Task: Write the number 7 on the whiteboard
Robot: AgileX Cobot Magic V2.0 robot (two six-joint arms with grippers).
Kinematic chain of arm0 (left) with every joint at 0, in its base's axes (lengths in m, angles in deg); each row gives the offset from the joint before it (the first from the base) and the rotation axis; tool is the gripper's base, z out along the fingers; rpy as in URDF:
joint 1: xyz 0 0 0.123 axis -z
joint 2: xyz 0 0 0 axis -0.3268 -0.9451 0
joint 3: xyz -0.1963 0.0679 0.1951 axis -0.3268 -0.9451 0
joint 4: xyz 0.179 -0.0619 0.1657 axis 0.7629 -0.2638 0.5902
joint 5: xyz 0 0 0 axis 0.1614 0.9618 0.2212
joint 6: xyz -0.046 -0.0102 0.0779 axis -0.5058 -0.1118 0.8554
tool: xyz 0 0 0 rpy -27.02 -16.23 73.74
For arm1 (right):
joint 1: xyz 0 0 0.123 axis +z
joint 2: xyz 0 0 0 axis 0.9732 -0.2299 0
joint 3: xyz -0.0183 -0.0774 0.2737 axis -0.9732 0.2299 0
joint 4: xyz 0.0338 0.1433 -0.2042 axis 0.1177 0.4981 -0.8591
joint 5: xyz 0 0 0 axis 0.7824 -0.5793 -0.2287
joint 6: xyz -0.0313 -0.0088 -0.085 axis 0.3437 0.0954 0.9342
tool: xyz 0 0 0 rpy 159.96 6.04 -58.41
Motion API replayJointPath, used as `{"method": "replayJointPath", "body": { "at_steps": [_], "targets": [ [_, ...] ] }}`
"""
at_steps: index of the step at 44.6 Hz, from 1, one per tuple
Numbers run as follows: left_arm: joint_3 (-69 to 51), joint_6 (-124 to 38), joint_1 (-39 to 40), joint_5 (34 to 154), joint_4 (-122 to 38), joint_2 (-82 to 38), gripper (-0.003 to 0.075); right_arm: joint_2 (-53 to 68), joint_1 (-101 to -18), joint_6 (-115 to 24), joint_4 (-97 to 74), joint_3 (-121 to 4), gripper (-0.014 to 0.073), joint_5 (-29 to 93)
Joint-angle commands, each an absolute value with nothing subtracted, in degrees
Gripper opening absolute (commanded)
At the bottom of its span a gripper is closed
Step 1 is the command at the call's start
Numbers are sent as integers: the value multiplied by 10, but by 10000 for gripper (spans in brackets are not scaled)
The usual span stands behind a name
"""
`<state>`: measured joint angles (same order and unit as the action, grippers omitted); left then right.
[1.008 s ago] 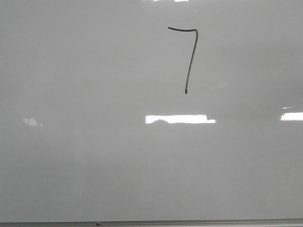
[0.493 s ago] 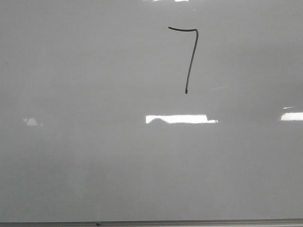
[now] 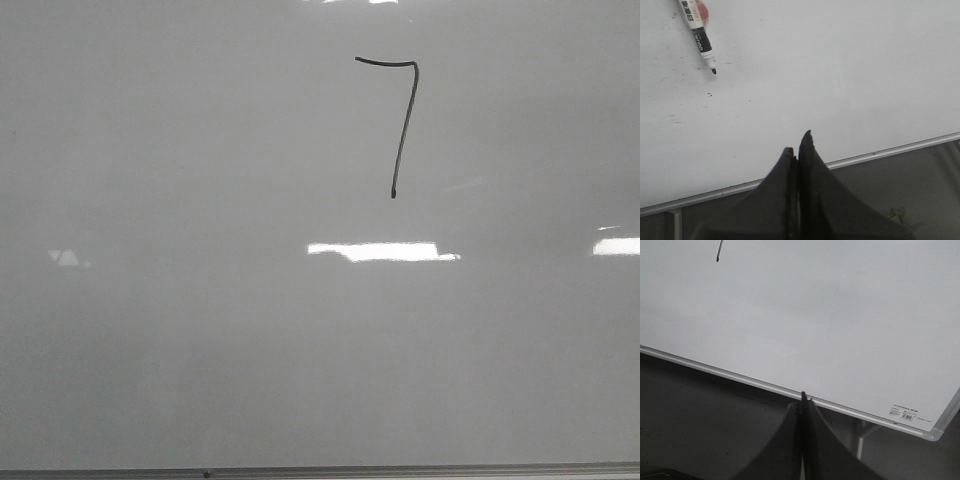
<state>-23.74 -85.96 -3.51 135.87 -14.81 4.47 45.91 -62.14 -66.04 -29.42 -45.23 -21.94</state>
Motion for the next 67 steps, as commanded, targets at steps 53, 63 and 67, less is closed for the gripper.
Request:
{"method": "replayJointPath", "body": {
  "at_steps": [53, 63, 67],
  "targets": [
    [-678, -863, -204, 767, -166, 366, -20, 453, -624, -663, -300, -464, -67, -187],
    [-678, -863, -204, 767, -166, 366, -20, 453, -624, -663, -300, -464, -67, -188],
    [-678, -863, -204, 767, -166, 366, -20, 453, -624, -663, -300, -464, -67, -188]
  ]
}}
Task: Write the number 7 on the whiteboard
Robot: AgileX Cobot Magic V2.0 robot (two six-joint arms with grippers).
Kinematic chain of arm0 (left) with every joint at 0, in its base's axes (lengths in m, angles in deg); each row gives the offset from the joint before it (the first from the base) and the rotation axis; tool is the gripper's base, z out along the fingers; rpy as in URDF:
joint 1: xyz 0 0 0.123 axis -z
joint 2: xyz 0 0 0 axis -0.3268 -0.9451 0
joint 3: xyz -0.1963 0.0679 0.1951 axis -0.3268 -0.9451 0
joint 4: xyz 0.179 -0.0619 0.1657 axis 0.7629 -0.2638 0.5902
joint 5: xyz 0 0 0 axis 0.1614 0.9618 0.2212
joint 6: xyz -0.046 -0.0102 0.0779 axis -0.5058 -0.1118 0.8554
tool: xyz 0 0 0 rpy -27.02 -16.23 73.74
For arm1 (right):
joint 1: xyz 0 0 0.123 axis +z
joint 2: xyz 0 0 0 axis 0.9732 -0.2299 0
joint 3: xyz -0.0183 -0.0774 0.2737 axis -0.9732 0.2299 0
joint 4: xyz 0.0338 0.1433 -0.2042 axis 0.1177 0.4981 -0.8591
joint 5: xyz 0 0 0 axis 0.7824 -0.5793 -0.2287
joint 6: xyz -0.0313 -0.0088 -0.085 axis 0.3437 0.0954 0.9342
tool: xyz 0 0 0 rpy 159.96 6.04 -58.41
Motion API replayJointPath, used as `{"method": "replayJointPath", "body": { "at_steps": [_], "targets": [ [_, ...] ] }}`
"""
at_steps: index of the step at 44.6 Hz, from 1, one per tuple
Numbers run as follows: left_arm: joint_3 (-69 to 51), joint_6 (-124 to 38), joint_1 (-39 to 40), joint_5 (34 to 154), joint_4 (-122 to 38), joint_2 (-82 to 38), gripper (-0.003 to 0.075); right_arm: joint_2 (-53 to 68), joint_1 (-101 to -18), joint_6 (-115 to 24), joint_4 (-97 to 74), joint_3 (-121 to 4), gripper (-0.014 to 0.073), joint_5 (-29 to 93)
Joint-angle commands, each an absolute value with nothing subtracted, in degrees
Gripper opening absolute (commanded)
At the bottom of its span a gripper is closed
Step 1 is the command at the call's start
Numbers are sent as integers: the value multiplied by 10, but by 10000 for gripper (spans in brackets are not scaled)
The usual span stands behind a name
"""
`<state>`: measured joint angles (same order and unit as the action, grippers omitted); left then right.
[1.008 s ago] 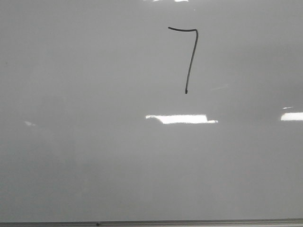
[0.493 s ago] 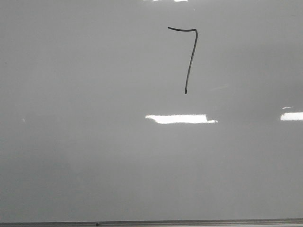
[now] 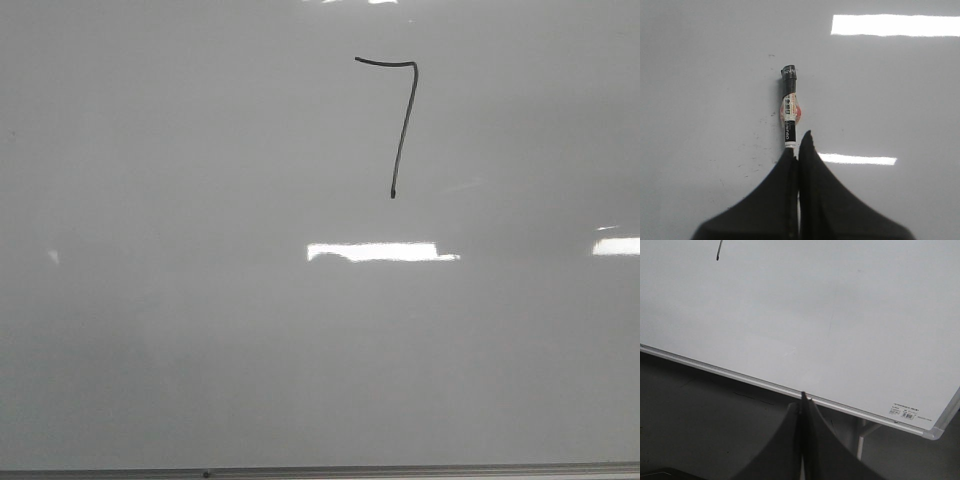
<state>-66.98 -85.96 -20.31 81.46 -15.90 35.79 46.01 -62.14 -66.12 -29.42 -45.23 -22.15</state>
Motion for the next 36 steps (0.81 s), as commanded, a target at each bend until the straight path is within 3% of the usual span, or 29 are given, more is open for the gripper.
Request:
{"method": "replayJointPath", "body": {
  "at_steps": [1, 23, 36],
  "targets": [
    [-678, -863, -204, 767, -166, 366, -20, 453, -624, -663, -300, -464, -67, -188],
    [-678, -863, -204, 767, -166, 366, -20, 481, -642, -653, -308, -449, -67, -173],
    [-678, -863, -204, 767, -166, 366, -20, 574, -739, -654, -298, -268, -67, 68]
  ]
}}
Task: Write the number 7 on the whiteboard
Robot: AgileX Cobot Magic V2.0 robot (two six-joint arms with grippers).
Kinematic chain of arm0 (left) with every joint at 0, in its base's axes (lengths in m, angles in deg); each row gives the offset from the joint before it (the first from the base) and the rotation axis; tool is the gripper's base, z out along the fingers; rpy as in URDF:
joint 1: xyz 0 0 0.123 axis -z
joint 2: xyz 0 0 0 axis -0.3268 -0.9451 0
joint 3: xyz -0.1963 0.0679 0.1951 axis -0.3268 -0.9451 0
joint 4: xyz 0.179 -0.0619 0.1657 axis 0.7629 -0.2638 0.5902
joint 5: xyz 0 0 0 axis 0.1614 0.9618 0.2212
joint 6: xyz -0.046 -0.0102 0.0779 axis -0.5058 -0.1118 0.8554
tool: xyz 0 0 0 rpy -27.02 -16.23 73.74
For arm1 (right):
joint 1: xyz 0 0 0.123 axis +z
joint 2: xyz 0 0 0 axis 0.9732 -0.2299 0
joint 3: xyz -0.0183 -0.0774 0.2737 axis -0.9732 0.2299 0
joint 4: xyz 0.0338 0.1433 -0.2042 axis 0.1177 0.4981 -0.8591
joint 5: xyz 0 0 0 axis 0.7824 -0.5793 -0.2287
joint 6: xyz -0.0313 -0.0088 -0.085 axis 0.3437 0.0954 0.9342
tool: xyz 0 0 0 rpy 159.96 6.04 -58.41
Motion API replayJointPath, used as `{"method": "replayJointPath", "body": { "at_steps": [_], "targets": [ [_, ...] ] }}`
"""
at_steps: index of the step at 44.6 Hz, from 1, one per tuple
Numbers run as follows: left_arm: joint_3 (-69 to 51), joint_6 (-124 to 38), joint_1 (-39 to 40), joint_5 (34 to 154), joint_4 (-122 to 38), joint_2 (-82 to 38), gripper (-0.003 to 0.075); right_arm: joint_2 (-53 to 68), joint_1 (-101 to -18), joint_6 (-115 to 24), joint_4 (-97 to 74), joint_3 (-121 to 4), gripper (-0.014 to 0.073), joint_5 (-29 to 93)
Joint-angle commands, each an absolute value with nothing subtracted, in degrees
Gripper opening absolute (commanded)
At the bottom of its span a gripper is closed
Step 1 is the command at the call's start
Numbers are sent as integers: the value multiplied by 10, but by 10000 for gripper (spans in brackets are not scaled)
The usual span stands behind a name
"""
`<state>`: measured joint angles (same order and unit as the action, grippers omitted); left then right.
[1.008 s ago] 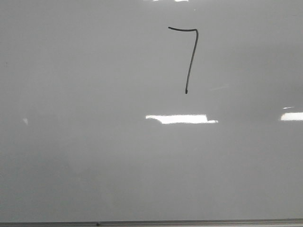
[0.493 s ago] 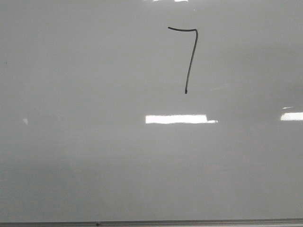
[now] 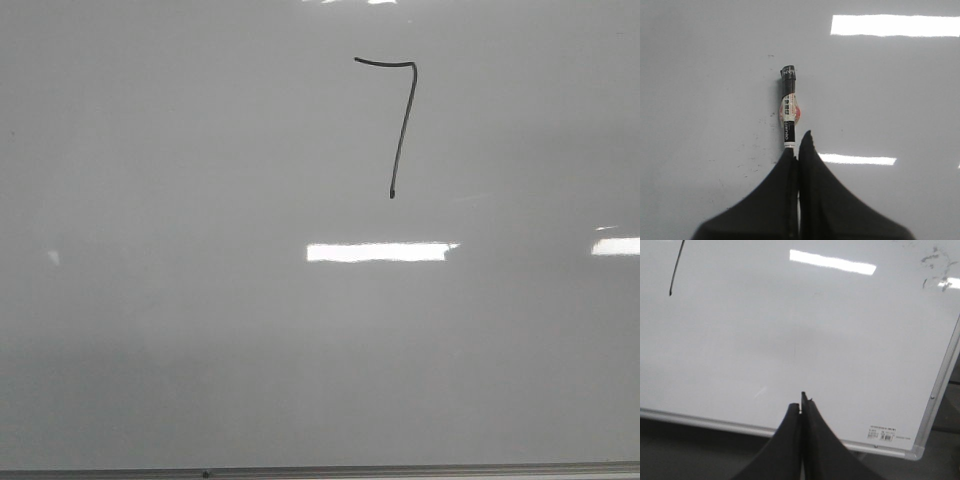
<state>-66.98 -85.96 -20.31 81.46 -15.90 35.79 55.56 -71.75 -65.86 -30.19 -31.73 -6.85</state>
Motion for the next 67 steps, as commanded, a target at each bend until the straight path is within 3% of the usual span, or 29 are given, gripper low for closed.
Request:
{"method": "replayJointPath", "body": {
  "at_steps": [1, 25, 67],
  "targets": [
    [-678, -863, -204, 767, -166, 366, -20, 583, -745, -654, -295, -251, -67, 98],
    [-678, -863, -204, 767, -166, 366, -20, 677, -772, -656, -237, 34, -67, 469],
    [-678, -863, -204, 767, -166, 366, -20, 677, -770, -656, -233, 32, -67, 451]
  ]
}}
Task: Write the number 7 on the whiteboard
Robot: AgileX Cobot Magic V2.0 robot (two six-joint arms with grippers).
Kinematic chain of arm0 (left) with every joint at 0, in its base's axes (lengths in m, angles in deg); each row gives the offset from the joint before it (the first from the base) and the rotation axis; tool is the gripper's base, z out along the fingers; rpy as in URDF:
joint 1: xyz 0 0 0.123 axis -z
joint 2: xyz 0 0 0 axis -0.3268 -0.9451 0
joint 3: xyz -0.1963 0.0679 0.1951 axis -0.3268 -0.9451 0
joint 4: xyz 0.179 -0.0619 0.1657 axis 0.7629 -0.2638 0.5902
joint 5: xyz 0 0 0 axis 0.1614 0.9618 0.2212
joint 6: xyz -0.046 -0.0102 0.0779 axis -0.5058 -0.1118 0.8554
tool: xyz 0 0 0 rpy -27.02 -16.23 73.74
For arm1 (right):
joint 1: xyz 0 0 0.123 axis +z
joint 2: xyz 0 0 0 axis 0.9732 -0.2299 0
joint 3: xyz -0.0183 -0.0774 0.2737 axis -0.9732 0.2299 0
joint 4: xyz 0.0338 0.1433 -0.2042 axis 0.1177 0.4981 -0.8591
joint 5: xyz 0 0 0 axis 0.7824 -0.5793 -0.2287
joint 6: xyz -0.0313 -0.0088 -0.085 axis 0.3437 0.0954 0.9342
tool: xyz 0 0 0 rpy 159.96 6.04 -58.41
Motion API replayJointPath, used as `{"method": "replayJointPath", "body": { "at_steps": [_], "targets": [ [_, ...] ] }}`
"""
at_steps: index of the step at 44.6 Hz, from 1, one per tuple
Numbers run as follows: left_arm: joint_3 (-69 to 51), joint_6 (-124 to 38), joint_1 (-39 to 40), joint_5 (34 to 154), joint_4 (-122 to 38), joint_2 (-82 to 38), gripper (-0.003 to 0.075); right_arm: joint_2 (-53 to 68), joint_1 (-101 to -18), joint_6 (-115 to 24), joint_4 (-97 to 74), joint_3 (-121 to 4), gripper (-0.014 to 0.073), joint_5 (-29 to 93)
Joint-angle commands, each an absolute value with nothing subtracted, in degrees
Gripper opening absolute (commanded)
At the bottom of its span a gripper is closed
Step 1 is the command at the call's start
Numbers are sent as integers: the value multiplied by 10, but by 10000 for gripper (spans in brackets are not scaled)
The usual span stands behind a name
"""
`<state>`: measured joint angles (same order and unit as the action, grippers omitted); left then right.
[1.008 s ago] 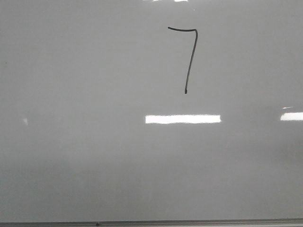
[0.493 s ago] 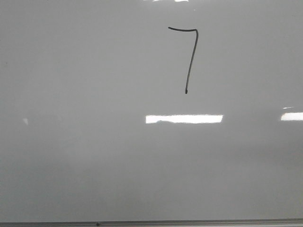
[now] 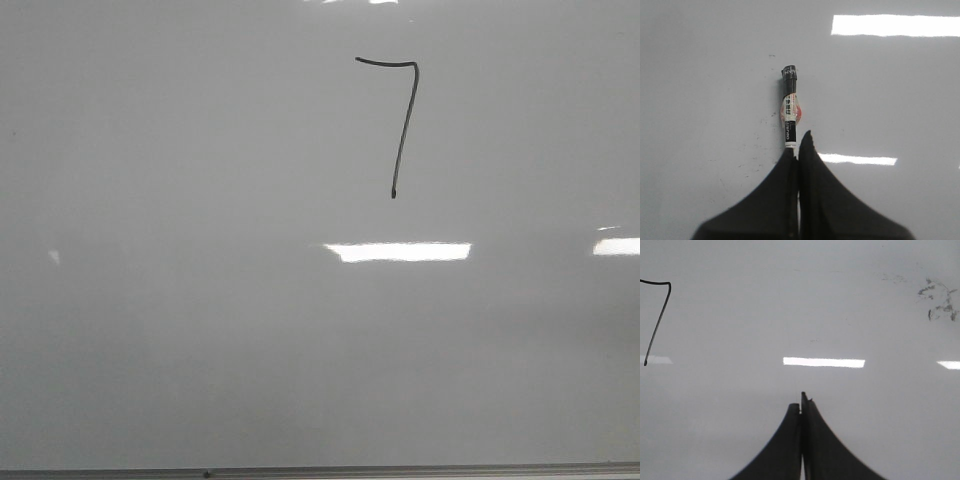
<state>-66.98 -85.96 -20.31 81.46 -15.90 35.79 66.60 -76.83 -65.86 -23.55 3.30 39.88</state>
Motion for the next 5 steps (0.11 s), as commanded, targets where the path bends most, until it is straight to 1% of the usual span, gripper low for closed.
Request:
{"method": "replayJointPath", "body": {
  "at_steps": [1, 5],
  "targets": [
    [-678, -863, -204, 767, -166, 366, -20, 677, -770, -656, -233, 32, -67, 451],
    [-678, -863, -204, 767, -166, 366, -20, 677, -770, -656, -233, 32, -67, 451]
  ]
}}
